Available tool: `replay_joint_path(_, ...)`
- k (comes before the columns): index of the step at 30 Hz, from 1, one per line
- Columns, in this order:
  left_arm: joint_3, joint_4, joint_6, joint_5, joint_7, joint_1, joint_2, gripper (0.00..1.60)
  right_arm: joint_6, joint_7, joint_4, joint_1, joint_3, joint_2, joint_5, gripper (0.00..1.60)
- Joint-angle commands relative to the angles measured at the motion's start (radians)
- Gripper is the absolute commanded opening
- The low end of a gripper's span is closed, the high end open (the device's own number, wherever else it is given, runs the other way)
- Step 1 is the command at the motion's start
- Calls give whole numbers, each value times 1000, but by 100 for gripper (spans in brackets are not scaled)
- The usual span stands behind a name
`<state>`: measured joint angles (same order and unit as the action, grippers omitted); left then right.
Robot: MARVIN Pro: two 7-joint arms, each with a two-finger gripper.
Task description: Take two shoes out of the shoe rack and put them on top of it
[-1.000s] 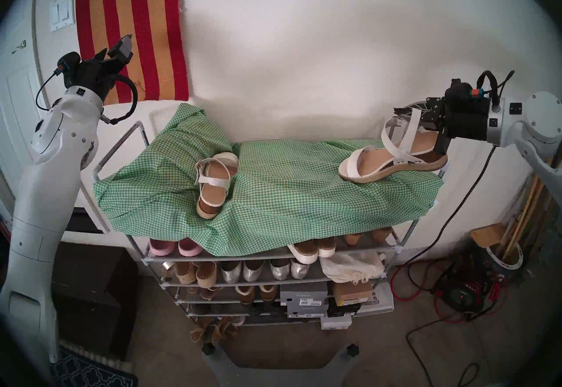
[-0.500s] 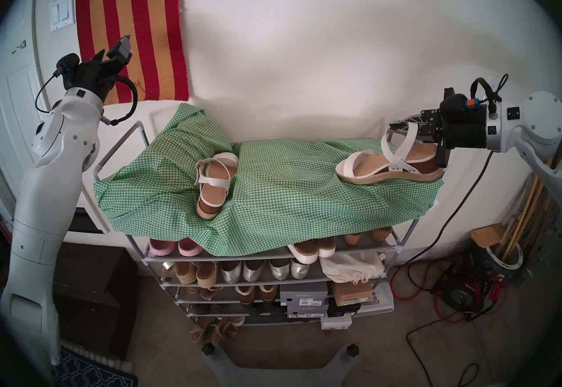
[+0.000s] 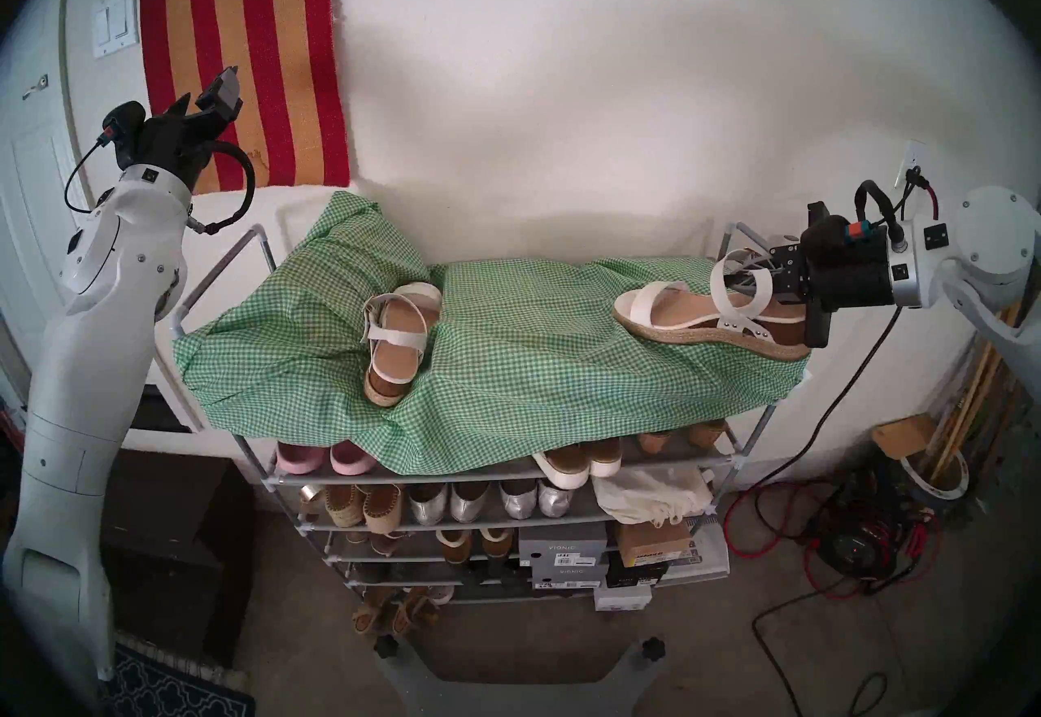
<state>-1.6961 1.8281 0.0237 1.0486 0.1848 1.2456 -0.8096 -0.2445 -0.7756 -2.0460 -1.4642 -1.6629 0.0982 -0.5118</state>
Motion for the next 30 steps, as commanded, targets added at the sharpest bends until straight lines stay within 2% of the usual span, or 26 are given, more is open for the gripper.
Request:
replay_joint_path(1, -4, 9, 4, -2, 3, 0, -1, 160, -5, -41, 20, 21, 4, 2, 20, 0)
replay_joint_path(5, -4, 13, 6, -5, 8, 2, -3, 160, -9, -69, 32, 38, -2, 2, 31, 0)
replay_joint_path(6, -5, 13, 6, -6, 10, 3, -3, 160, -10, -78, 36, 43, -4, 2, 35, 45)
replay_joint_path(8, -5, 15, 8, -8, 13, 4, -4, 160, -12, -93, 43, 55, -9, 2, 41, 160)
replay_joint_path(30, -9, 32, 20, -29, 44, 16, -15, 160, -21, -288, 113, 164, -92, 2, 101, 160)
